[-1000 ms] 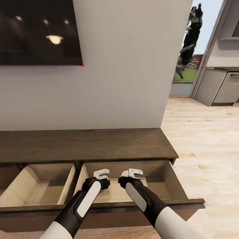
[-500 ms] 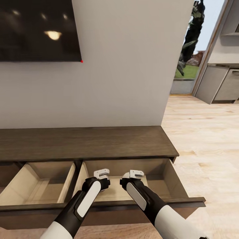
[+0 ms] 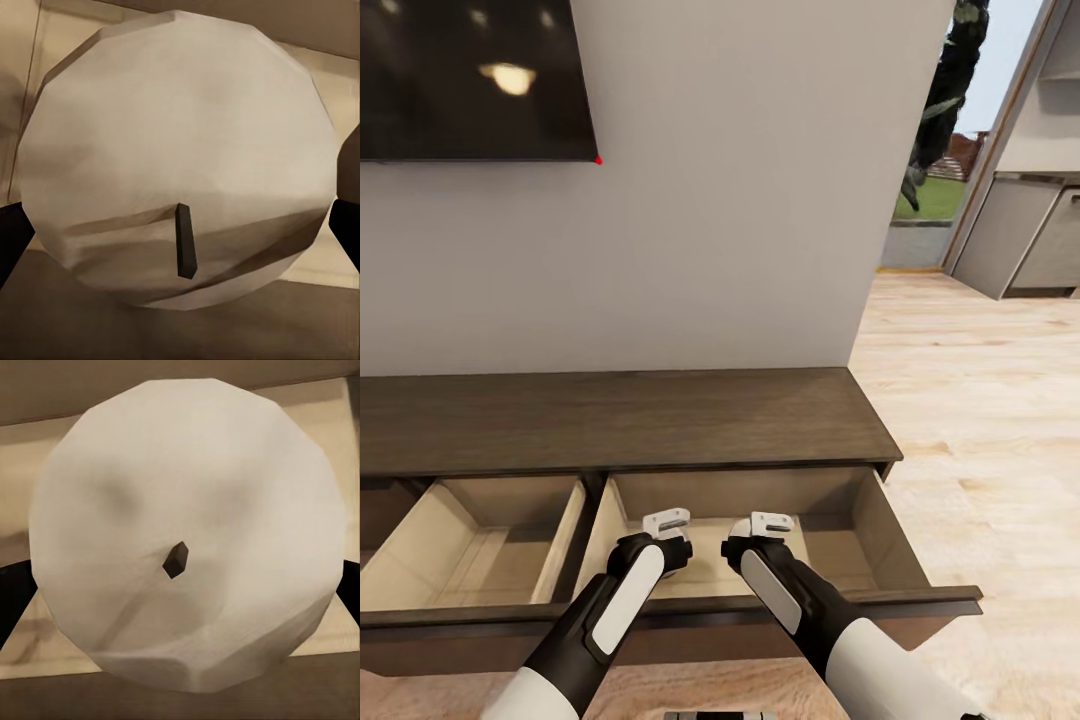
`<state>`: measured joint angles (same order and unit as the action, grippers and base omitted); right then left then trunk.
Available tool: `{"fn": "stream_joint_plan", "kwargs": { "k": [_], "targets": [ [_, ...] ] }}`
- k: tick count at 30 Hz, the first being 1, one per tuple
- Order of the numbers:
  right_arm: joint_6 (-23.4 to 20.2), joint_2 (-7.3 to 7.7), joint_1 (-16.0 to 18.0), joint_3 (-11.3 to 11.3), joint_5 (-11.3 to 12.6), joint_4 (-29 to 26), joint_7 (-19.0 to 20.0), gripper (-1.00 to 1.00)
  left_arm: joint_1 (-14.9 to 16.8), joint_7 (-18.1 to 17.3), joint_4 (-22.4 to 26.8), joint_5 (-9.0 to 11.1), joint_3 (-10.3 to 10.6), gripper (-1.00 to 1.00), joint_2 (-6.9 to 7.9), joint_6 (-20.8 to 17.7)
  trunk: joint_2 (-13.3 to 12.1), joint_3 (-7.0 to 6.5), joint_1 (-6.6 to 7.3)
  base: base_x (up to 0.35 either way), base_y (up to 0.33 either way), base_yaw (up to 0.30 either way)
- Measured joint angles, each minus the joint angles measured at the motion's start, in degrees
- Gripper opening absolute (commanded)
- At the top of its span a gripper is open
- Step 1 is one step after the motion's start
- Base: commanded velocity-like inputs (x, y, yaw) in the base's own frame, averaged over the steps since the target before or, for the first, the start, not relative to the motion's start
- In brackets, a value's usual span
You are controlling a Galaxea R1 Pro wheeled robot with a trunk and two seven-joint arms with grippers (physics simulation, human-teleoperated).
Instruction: Place each of the two pumpkins and all three candles from the living room inside a cabinet in the living room (use any cabinet), then make sure every cabinet is closed, and position the cauldron so it is next to a table in the living room.
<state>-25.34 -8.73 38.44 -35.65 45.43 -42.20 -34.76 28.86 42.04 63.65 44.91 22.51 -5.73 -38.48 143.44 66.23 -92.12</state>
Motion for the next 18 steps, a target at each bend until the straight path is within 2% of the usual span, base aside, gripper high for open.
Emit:
{"fn": "stream_joint_plan", "kwargs": {
  "k": [6, 7, 14, 15, 18],
  "targets": [
    [-0.01, 0.00, 0.00, 0.00, -0.07, 0.00, 0.00, -1.00, 0.01, 0.00, 0.00, -0.03, -0.04, -1.00, 0.05, -0.04, 0.00, 0.00, 0.00, 0.000, 0.000, 0.000],
    [0.00, 0.00, 0.00, -0.03, -0.07, 0.00, 0.00, 1.00, 0.01, 0.00, 0.00, -0.01, -0.04, -1.00, 0.03, -0.03, 0.00, 0.00, 0.00, 0.000, 0.000, 0.000],
    [-0.01, 0.00, 0.00, -0.09, -0.11, 0.00, 0.03, 1.00, 0.01, 0.00, -0.07, -0.01, -0.04, -1.00, 0.05, -0.11, 0.00, 0.00, 0.00, 0.000, 0.000, 0.000],
    [-0.01, 0.00, 0.00, -0.09, -0.11, 0.00, 0.04, 1.00, 0.01, 0.00, -0.08, -0.05, -0.05, 1.00, 0.10, -0.12, 0.00, 0.00, 0.00, 0.000, 0.000, 0.000],
    [-0.01, 0.00, 0.00, -0.09, -0.11, 0.00, 0.05, 1.00, -0.03, 0.34, -0.02, -0.23, -0.02, 1.00, 0.17, -0.20, 0.00, 0.00, 0.00, 0.000, 0.000, 0.000]
  ]
}}
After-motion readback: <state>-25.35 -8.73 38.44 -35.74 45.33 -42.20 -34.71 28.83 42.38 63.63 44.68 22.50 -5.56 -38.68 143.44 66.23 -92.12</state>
